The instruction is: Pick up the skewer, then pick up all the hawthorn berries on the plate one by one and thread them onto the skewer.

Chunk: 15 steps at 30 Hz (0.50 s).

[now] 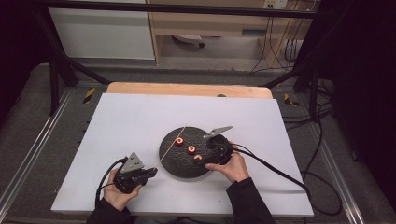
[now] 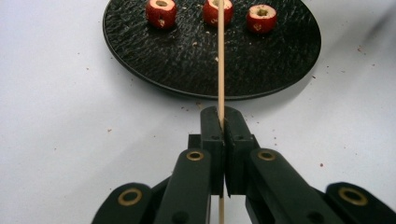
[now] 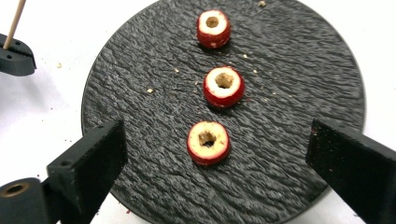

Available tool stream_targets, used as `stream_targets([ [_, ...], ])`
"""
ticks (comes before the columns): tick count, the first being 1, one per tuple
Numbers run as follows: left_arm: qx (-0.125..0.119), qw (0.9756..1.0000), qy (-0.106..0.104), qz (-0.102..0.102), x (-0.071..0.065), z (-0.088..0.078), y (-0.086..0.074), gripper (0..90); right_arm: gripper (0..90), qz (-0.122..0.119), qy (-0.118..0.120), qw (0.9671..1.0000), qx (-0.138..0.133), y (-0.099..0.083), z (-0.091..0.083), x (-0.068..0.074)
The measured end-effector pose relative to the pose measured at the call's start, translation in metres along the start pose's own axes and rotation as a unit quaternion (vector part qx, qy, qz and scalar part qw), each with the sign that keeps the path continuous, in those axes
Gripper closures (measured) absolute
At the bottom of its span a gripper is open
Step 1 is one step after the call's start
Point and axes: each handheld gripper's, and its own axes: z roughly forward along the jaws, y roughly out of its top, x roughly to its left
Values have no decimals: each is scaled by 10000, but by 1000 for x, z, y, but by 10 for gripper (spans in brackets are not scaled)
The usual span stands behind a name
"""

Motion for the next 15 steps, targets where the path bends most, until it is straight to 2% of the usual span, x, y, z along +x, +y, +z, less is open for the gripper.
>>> stream_targets([
  [4, 3, 10000, 12, 12, 0, 1, -1, 882, 115, 26, 31, 9999, 117, 6, 3, 1],
  [7, -2, 10000, 0, 1, 0, 1, -1, 882, 181, -42, 68, 9996, 282, 12, 7, 1],
  [10, 11, 10000, -9, 5, 1, 2, -1, 882, 228, -14, 111, 9992, 393, 13, 10, 0],
  [13, 8, 10000, -12, -6, 1, 2, -1, 882, 311, 90, 141, 9979, 630, 13, 17, -2],
  [15, 3, 10000, -13, -8, 1, 2, -2, 882, 324, 103, 148, 9975, 681, 13, 19, -3],
])
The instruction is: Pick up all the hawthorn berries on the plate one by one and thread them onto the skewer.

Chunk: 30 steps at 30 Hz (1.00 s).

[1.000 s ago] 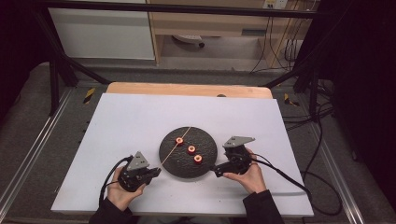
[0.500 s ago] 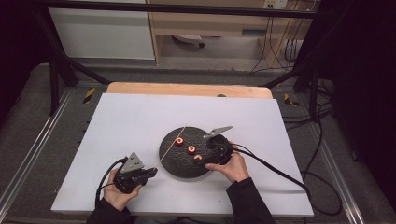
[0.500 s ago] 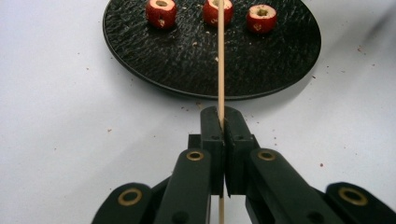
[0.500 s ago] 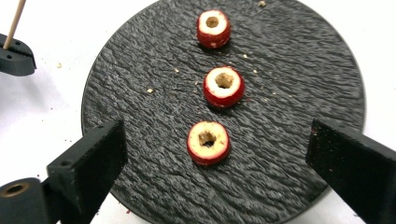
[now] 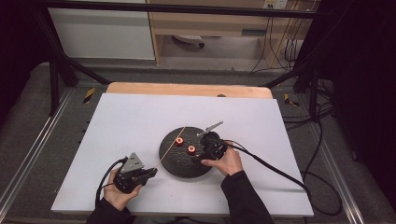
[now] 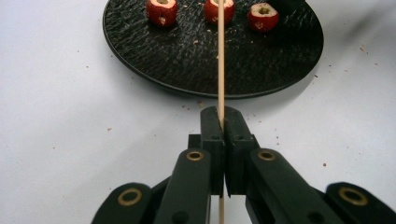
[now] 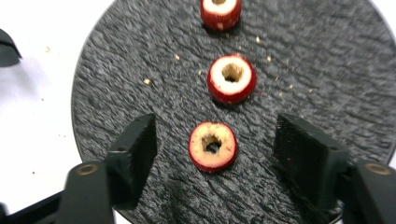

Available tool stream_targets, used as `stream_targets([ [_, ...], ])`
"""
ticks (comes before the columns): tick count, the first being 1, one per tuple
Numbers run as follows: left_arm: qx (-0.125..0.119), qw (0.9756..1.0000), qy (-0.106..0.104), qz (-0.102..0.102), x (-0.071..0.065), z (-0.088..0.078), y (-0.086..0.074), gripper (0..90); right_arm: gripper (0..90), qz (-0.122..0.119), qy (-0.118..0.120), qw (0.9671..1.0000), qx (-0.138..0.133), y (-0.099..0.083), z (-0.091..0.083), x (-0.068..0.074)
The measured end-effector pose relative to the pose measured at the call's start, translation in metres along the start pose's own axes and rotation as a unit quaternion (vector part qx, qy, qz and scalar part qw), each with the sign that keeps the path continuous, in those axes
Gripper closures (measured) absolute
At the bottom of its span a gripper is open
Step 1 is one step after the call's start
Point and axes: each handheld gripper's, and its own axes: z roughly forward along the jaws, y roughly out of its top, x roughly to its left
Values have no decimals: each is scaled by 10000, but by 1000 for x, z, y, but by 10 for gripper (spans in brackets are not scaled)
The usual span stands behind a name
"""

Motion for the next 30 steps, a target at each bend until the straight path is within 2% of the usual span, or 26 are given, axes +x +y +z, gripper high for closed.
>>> stream_targets([
  [6, 27, 10000, -18, -13, 0, 2, 0, 882, 447, 156, 39, 9998, 144, 2, 5, -5],
  [10, 52, 10000, -17, -12, 0, 4, 0, 882, 469, 194, 123, 9995, 201, 3, 6, -6],
  [12, 57, 10000, -11, -15, 1, 4, 0, 882, 484, 259, 254, 9991, 239, 3, 9, -6],
  [15, 55, 10000, -9, -5, 0, 4, 0, 882, 509, 201, 203, 9989, 362, 3, 11, -8],
  [23, 77, 10000, -1, 12, 0, 4, 0, 882, 577, 203, 252, 9986, 411, 3, 13, -9],
  [30, 69, 10000, 0, 3, 1, 4, 0, 882, 616, 346, 323, 9975, 519, 4, 14, -11],
])
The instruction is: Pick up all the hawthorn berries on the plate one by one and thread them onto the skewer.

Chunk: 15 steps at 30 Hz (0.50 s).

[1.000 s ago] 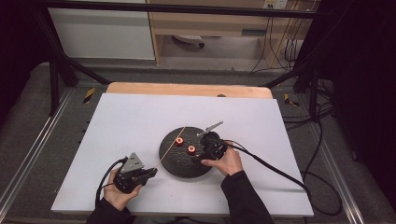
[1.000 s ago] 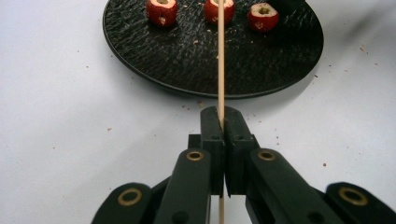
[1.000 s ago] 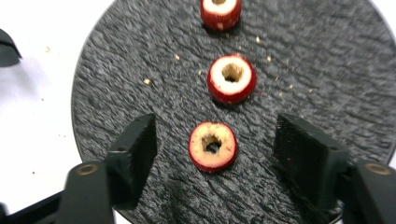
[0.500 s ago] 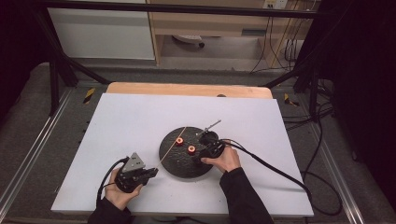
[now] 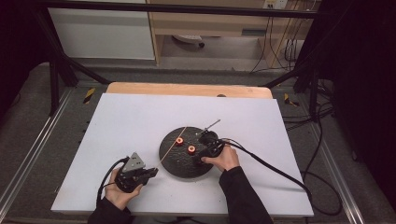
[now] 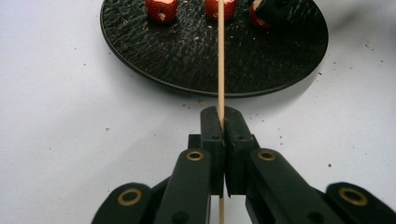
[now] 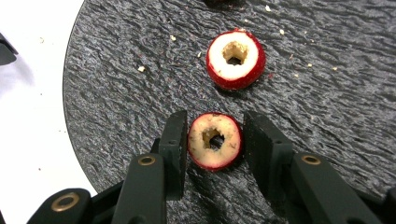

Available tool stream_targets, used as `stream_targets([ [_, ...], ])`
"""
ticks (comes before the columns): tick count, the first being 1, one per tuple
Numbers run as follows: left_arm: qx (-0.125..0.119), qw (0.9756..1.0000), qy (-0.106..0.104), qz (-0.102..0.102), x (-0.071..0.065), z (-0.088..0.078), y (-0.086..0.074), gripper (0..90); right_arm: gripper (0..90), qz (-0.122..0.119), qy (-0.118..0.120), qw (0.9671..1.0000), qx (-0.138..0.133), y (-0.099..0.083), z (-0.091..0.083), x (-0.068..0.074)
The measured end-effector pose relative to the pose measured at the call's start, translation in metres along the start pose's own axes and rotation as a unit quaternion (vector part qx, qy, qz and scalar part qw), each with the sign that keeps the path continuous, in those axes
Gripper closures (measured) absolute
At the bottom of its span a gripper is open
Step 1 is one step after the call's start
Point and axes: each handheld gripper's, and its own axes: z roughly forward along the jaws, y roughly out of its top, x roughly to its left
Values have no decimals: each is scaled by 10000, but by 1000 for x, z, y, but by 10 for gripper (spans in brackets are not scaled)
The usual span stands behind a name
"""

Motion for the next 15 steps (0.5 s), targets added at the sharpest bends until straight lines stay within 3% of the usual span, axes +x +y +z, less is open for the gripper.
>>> stream_targets([
  [4, -3, 10000, 5, 1, 0, 0, 0, 882, 619, 68, 2, 9999, -99, 0, -3, 0],
  [9, -37, 10000, 28, -11, 0, -1, 0, 882, 621, 190, 140, 9984, -509, 1, -15, 3],
  [13, -66, 10000, 46, -17, -1, -2, 0, 882, 621, 228, 199, 9950, -956, -1, -23, 7],
  [14, -67, 10000, 51, -16, -1, -2, 0, 882, 621, 228, 199, 9950, -956, -1, -23, 7],
  [15, -73, 10000, 56, -27, -1, -2, 0, 882, 622, 232, 241, 9924, -1188, -3, -26, 10],
])
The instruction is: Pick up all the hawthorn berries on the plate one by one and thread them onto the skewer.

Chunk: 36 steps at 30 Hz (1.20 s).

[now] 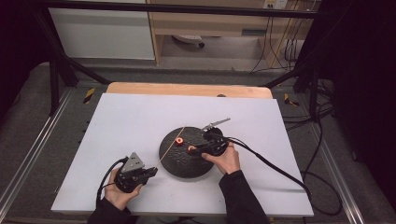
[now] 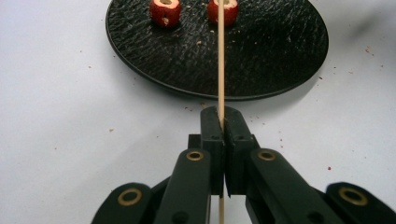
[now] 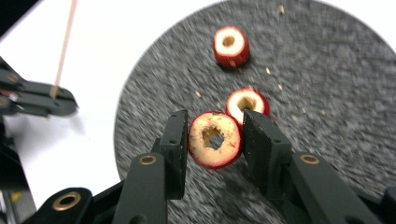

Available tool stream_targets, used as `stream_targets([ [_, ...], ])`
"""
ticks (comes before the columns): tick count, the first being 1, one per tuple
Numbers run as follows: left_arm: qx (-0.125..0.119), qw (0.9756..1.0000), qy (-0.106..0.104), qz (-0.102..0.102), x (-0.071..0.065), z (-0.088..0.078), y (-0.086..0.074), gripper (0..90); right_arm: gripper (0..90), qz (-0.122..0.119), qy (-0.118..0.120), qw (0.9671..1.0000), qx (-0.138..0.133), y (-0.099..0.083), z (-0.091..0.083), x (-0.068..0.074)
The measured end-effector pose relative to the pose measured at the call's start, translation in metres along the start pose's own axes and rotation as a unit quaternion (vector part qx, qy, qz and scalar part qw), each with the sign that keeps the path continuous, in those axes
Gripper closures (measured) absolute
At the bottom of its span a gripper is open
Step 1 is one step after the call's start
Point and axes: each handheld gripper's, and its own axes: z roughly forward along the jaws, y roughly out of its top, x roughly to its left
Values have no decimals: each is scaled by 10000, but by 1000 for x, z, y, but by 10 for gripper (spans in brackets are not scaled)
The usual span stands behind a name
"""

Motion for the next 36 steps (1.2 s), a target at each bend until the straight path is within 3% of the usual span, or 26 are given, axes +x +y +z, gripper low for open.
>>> stream_targets([
  [2, -21, 10000, 13, -26, 0, 0, 0, 882, 622, 27, 28, 9996, -285, -1, -2, 2],
  [3, -31, 10000, 16, -37, 0, -1, 0, 882, 622, 27, 28, 9996, -285, -1, -2, 2],
  [4, -42, 10000, 25, -39, 0, -1, 0, 882, 622, 128, 113, 9982, -575, -3, -3, 5],
  [6, -63, 10000, 35, -54, 0, -1, 0, 882, 621, 209, 245, 9955, -896, -5, -4, 7],
  [9, -91, 9999, 51, -86, 0, -2, -1, 882, 622, 313, 340, 9919, -1179, -8, -5, 9],
  [10, -103, 9999, 57, -101, 0, -2, -1, 881, 622, 418, 420, 9876, -1456, -11, -5, 9],
  [11, -109, 9999, 57, -116, 0, -2, -1, 881, 622, 418, 420, 9876, -1456, -11, -5, 9],
  [12, -127, 9998, 73, -134, 0, -2, -1, 882, 623, 527, 485, 9827, -1707, -15, -3, 8],
  [17, -168, 9995, 107, -228, 1, -2, -2, 881, 623, 802, 539, 9718, -2151, -25, 3, 5],
  [20, -196, 9993, 121, -287, 1, -2, -2, 882, 623, 942, 530, 9634, -2452, -30, 5, 5],
  [21, -200, 9993, 127, -302, 1, -2, -2, 882, 623, 942, 530, 9634, -2452, -30, 5, 5],
  [22, -207, 9992, 130, -318, 1, -2, -2, 882, 624, 993, 488, 9597, -2583, -32, 6, 6],
  [25, -237, 9990, 133, -357, 0, -2, -3, 882, 624, 1031, 501, 9533, -2793, -33, 6, 8],
  [26, -237, 9990, 133, -357, 0, -2, -3, 882, 624, 1031, 501, 9533, -2793, -33, 6, 8],
  [27, -254, 9989, 141, -363, -1, -2, -3, 881, 624, 1071, 524, 9491, -2915, -33, 5, 10],
  [29, -277, 9988, 157, -377, -1, -2, -3, 881, 624, 1078, 527, 9472, -2972, -32, 4, 10],
  [33, -302, 9986, 146, -419, -3, -2, -3, 882, 624, 1209, 619, 9365, -3233, -28, -3, 9],
  [34, -319, 9984, 144, -433, -4, -2, -3, 882, 624, 1209, 619, 9365, -3233, -28, -3, 9],
  [36, -333, 9983, 137, -448, -5, -2, -3, 882, 624, 1281, 609, 9291, -3416, -24, -7, 8],
])
